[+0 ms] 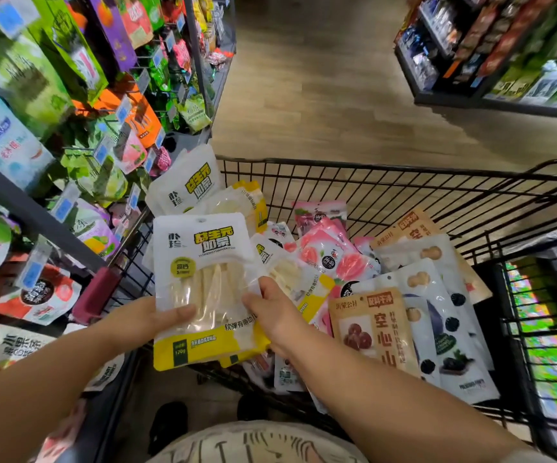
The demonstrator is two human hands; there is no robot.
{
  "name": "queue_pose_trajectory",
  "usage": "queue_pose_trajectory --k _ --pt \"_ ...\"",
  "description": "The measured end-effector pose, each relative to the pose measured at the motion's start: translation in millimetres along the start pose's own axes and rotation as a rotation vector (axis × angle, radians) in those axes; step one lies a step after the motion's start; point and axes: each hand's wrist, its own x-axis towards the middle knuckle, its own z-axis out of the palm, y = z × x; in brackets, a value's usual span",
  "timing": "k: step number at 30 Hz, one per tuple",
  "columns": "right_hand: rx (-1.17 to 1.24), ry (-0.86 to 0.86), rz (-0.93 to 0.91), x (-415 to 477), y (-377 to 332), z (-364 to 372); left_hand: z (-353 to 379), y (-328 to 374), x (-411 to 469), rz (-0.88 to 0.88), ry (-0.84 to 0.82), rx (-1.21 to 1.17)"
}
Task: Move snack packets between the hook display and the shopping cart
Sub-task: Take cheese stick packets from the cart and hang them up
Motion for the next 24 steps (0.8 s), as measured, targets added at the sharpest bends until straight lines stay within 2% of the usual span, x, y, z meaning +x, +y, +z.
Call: queue_pose_trajectory --k 5,7,11,17,24 --pt "-0.193 -0.039 0.030 6 5 -10 1 2 4 0.025 0.131 -0.022" --pt "-0.220 -0.071 0.067 7 9 -18 4 3 6 0.028 0.172 0.075" --pt "-0.062 -0.118 0.203 9 17 -29 7 5 10 -0.005 0.222 0.365" --pt "-0.049 0.055 0.233 20 22 -54 7 3 15 -0.009 0.232 0.456" --pt "-0.239 0.437 0.279 33 27 -92 8 1 18 -0.005 0.249 0.482"
